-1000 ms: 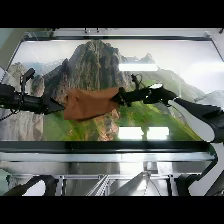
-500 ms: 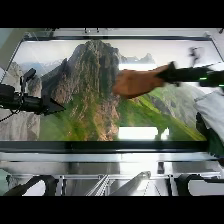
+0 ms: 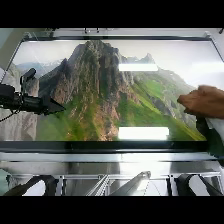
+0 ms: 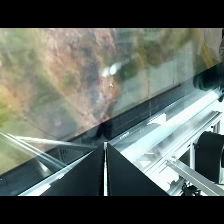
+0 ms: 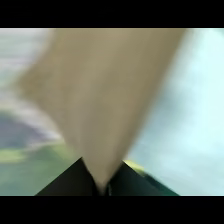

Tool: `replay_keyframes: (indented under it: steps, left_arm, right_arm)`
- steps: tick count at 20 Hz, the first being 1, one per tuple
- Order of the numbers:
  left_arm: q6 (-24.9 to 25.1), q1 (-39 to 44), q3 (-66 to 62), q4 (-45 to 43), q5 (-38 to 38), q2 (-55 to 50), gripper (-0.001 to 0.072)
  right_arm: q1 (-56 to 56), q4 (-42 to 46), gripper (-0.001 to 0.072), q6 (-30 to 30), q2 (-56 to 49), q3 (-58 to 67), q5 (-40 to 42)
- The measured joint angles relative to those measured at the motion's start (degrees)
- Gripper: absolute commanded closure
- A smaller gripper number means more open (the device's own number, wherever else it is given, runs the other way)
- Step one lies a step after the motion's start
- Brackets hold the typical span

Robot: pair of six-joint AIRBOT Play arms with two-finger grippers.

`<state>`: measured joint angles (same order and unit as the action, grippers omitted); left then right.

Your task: Fold the shirts.

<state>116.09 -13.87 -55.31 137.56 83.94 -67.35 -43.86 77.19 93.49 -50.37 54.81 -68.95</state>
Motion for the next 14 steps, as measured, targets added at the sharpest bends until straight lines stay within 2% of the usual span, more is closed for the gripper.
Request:
replay_keyframes:
  steps: [4,10,11,12,13,14]
  left_arm:
    - [0.09,0.0,0.0,0.02,0.0,0.0,0.0688]
    - [0.07,0.11,0.0,0.04,-0.02,0.0,0.0688]
    - [0.07,0.11,0.0,0.04,-0.02,0.0,0.0688]
    - [0.07,0.11,0.0,0.04,-0.02,0.0,0.0689]
    - [0.07,0.11,0.0,0.04,-0.04,0.0,0.069]
    - [0.07,0.11,0.0,0.04,-0.15,0.0,0.069]
  right_arm:
    - [-7.61,7.3,0.0698,1.44,4.94,-9.81,0.0]
    - [-10.93,10.49,0.0686,1.11,6.27,-13.62,2.01]
    - [-11.08,10.73,0.0535,1.03,6.32,-13.79,2.05]
    - [-11.19,10.99,0.0141,1.01,6.38,-13.9,2.01]
    - [-11.28,11.34,0.001,1.01,6.43,-13.97,1.79]
    - [-11.32,11.52,0.001,0.94,6.45,-14.01,1.14]
